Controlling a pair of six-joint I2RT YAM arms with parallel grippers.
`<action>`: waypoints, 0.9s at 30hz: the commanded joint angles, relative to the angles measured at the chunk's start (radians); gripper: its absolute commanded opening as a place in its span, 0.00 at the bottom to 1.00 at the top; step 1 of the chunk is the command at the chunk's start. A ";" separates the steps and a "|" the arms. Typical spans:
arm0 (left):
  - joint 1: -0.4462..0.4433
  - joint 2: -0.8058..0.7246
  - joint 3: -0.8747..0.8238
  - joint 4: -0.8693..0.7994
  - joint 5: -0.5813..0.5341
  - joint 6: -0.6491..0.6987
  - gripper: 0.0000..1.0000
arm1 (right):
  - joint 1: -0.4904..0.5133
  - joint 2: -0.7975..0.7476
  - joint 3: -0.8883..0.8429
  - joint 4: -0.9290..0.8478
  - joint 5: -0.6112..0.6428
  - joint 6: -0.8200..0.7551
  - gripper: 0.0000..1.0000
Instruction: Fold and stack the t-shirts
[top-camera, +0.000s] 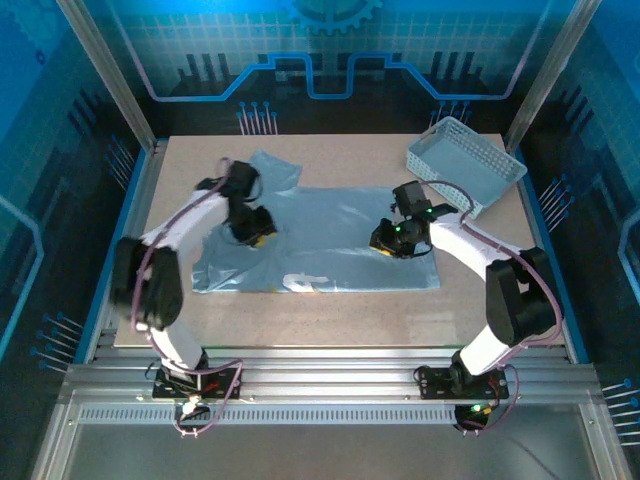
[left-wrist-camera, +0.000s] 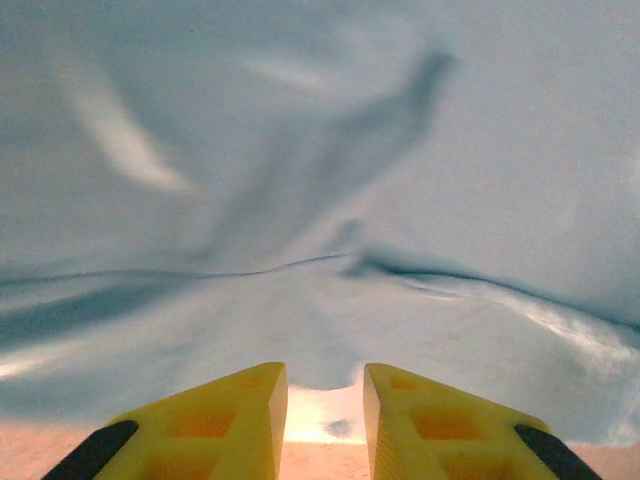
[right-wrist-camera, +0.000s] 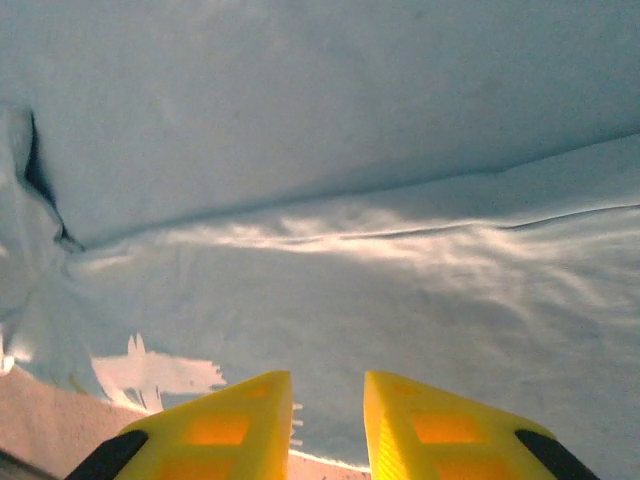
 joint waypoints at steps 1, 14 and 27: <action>0.126 -0.072 -0.158 -0.137 -0.096 -0.027 0.27 | 0.001 0.048 0.014 -0.032 -0.027 -0.083 0.27; 0.324 0.001 -0.171 -0.063 -0.192 0.227 0.40 | -0.035 0.132 0.039 -0.100 -0.047 -0.129 0.28; 0.325 0.059 -0.194 0.042 -0.176 0.244 0.20 | -0.041 0.141 0.012 -0.083 -0.066 -0.109 0.28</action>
